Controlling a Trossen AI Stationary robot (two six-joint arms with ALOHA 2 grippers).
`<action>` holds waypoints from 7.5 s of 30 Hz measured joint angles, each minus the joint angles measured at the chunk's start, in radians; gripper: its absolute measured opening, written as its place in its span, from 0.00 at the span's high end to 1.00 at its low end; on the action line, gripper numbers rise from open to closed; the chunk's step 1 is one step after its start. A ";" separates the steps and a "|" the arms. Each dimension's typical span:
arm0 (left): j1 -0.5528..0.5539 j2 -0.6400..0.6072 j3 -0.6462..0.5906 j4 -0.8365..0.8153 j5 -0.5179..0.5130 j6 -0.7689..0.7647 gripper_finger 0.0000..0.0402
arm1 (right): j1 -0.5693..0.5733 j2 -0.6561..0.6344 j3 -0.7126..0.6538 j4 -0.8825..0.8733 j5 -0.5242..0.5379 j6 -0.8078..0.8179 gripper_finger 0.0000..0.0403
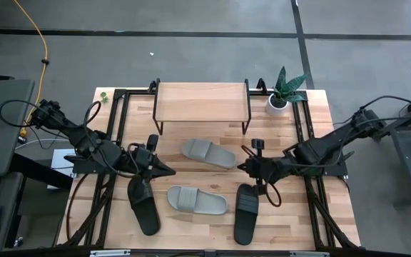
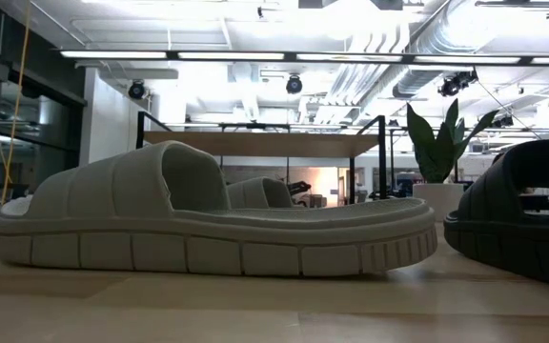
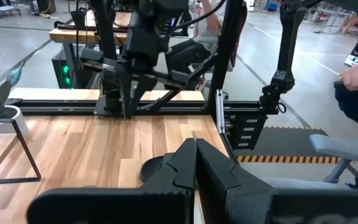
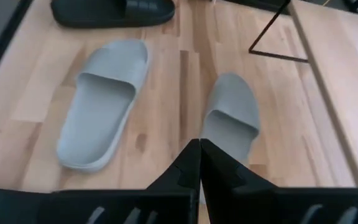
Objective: Pick and place slides into the shelf
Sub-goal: Put the right black slide on the shelf
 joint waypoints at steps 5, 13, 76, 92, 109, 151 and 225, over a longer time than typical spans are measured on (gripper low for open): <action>0.000 0.000 0.000 0.000 0.000 0.000 1.00 | 0.051 0.000 0.000 -0.004 0.000 0.031 1.00; 0.000 0.000 0.000 0.000 0.000 0.002 1.00 | 0.132 0.018 0.000 0.000 0.010 0.113 1.00; 0.000 -0.001 0.000 -0.035 -0.026 0.000 1.00 | 0.435 0.758 0.482 -0.578 0.133 0.669 0.56; 0.000 -0.001 0.000 -0.045 -0.026 0.000 1.00 | 0.432 0.833 0.482 -0.591 0.155 0.656 0.56; 0.000 -0.001 0.000 -0.045 -0.026 0.000 1.00 | 0.425 0.843 0.439 -0.608 0.205 0.728 0.56; 0.000 0.025 -0.001 -0.053 -0.026 0.000 1.00 | 0.392 0.843 0.313 -0.539 0.215 0.805 0.77; 0.000 0.060 0.000 -0.155 -0.183 0.026 1.00 | 0.024 0.367 0.314 -0.755 0.532 0.372 1.00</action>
